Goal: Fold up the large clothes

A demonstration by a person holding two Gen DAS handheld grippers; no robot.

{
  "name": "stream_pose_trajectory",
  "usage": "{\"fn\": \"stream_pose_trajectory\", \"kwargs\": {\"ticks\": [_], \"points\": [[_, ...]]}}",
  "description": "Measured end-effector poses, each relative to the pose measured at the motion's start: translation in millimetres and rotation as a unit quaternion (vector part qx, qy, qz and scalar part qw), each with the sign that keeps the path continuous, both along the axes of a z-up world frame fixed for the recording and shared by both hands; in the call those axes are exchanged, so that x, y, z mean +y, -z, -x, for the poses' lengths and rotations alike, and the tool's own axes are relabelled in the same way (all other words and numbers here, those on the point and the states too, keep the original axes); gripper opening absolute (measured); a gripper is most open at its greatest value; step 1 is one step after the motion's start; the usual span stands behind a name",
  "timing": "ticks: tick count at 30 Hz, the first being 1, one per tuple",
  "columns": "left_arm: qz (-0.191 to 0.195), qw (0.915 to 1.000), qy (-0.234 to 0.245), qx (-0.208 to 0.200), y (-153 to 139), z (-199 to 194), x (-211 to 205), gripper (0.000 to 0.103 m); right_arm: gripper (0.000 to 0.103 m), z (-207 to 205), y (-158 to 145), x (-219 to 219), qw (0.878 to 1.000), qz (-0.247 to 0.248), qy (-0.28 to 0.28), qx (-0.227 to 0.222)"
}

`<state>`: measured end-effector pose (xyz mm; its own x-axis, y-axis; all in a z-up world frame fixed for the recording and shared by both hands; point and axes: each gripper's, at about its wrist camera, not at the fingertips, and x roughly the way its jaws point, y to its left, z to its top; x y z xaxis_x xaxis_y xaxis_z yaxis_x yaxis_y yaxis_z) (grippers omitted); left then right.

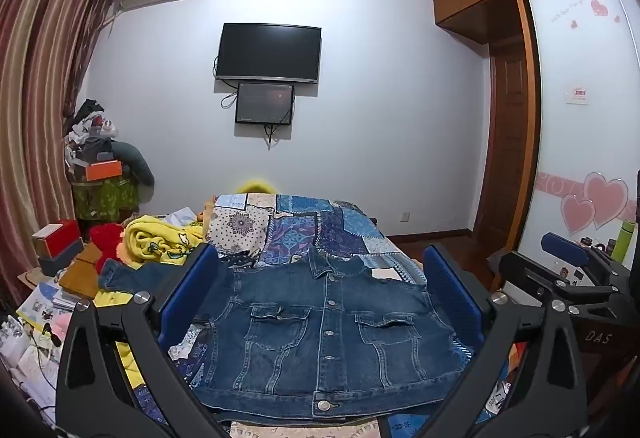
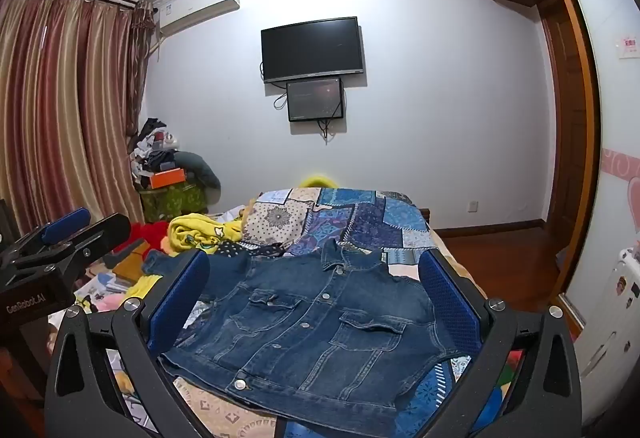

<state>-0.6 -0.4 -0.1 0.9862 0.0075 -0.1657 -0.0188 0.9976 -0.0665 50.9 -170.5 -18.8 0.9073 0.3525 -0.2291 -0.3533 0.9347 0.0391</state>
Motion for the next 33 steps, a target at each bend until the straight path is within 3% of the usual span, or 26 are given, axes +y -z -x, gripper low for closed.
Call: {"fn": "stream_pose_trajectory", "kwargs": {"ticks": [33], "points": [[0.004,0.9998,-0.006,0.016,4.2,-7.8,4.4,0.103,0.103,-6.3,3.1,-0.8,1.000,0.004,0.000,0.003]]}}
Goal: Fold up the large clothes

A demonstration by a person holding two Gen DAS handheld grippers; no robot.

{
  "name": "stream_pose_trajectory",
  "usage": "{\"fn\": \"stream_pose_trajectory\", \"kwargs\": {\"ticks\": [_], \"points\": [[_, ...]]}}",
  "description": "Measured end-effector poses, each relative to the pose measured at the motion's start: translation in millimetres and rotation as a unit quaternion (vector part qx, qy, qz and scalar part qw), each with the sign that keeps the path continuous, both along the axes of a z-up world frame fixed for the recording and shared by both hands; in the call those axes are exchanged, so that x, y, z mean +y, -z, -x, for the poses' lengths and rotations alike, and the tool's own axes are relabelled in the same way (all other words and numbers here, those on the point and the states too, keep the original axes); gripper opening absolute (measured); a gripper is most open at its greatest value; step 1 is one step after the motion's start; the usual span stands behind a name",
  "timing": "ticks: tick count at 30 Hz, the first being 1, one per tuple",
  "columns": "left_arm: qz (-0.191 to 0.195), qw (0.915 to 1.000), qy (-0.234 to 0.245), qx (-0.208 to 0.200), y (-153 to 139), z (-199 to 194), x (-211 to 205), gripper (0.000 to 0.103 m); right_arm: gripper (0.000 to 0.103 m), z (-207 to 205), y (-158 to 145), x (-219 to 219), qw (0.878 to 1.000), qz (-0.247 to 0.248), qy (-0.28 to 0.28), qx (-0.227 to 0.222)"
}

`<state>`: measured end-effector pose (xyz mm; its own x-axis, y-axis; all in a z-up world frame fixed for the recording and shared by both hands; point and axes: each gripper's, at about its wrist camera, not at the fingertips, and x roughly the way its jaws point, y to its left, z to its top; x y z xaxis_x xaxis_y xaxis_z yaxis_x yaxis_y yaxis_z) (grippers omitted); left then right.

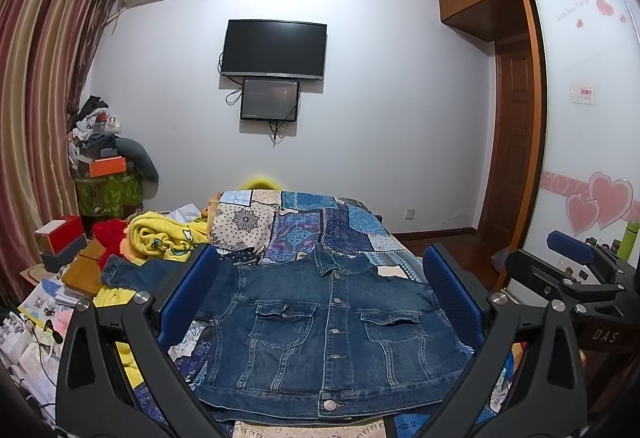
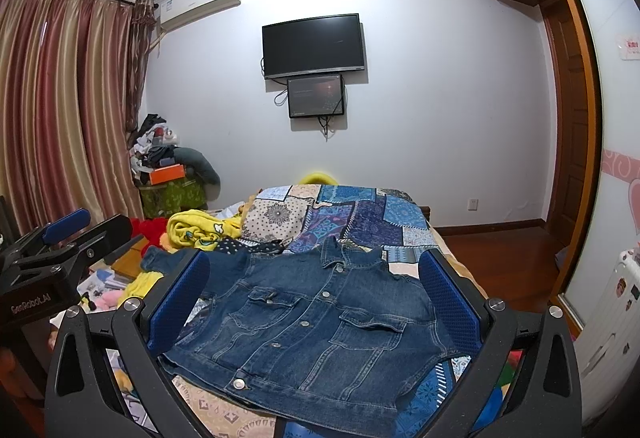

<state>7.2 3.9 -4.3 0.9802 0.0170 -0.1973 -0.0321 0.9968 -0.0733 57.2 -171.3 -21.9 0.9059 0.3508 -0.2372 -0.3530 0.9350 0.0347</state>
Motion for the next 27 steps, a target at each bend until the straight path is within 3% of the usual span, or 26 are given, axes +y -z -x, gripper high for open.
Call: {"fn": "stream_pose_trajectory", "kwargs": {"ticks": [27], "points": [[0.000,1.0000,-0.003,0.000,0.5,-2.2,0.8,0.103,0.103,2.3,-3.2,6.8,1.000,0.003,-0.002,-0.005]]}}
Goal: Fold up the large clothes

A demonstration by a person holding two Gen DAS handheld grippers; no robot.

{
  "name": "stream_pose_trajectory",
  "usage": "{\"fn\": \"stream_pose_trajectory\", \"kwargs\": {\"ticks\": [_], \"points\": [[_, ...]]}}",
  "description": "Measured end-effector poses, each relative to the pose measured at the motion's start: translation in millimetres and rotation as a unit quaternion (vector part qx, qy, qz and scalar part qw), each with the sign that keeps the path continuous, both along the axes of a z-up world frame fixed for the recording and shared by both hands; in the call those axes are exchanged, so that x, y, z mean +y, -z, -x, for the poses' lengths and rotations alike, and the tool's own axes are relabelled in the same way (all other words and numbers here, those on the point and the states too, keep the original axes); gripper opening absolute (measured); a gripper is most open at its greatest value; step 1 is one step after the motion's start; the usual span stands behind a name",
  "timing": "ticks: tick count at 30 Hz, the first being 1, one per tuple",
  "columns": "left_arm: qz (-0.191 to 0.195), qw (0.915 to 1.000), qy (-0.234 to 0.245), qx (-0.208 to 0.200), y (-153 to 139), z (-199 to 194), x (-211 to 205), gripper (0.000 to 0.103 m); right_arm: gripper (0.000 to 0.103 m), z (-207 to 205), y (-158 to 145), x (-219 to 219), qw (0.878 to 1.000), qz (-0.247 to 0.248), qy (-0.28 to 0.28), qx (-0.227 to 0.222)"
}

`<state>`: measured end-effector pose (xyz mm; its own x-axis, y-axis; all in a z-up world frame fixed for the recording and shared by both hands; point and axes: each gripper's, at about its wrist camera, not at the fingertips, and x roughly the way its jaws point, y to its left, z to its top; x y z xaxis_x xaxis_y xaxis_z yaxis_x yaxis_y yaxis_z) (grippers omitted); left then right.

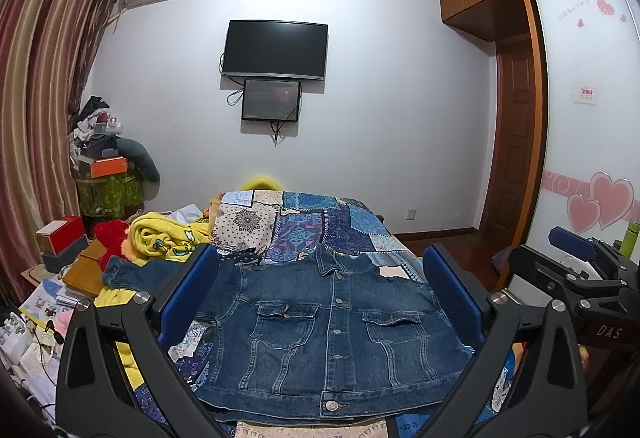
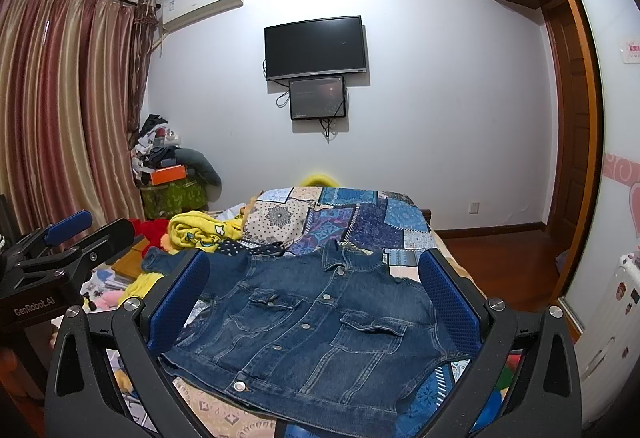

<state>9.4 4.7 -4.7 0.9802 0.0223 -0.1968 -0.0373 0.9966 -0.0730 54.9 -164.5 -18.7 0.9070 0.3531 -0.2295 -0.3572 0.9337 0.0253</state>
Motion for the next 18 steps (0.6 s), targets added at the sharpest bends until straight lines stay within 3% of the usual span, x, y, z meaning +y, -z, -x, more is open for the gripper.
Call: {"fn": "stream_pose_trajectory", "kwargs": {"ticks": [18], "points": [[0.003,1.0000,0.002,-0.002,1.1,0.7,4.8,0.103,0.103,-5.8,2.2,4.4,1.000,0.004,0.000,0.008]]}}
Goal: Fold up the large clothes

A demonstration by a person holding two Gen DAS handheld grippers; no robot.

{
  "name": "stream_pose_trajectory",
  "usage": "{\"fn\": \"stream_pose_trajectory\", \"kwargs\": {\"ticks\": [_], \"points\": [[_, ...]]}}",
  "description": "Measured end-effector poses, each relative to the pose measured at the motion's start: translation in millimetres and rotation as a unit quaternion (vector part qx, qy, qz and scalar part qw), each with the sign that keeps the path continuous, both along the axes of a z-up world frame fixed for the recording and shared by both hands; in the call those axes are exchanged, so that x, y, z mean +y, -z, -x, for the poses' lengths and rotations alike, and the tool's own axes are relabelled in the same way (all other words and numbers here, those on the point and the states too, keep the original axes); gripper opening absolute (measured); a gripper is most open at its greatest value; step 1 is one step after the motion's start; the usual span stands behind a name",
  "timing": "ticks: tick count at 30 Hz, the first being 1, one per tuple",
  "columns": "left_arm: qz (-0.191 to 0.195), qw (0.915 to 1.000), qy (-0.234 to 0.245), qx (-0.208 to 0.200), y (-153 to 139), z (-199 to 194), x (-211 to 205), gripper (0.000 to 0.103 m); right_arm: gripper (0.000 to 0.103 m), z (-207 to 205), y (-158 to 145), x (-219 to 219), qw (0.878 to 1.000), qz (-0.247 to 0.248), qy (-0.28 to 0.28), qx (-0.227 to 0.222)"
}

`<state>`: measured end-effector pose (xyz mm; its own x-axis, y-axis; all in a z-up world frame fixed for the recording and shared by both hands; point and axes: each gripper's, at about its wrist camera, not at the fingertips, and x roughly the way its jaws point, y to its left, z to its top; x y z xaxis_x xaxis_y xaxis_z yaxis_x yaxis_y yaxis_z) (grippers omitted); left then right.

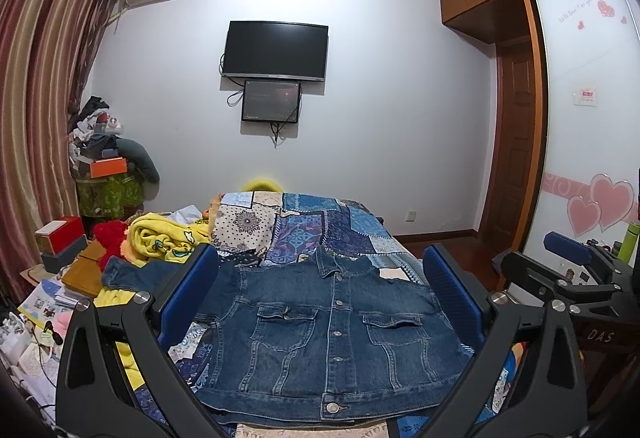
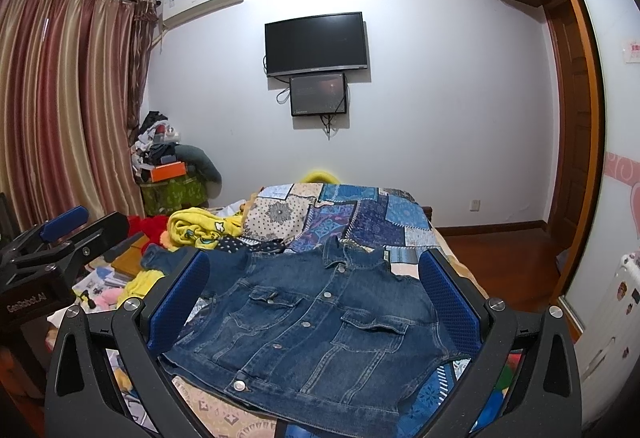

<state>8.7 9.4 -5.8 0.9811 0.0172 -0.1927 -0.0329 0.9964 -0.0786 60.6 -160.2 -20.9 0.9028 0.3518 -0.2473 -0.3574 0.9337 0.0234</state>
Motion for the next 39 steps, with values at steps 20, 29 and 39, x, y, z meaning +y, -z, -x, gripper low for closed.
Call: {"fn": "stream_pose_trajectory", "kwargs": {"ticks": [20,29,39], "points": [[0.027,0.9965,-0.024,0.075,35.0,-81.6,52.7,0.103,0.103,-74.6,31.9,19.2,0.996,0.038,0.017,0.079],[0.053,0.9818,-0.082,0.163,98.9,-156.8,125.5,0.103,0.103,-140.4,82.4,33.0,0.984,0.073,0.033,0.162],[0.088,0.9581,-0.163,0.218,184.2,-219.9,249.7,0.103,0.103,-200.1,113.3,29.2,0.969,0.104,0.082,0.210]]}}
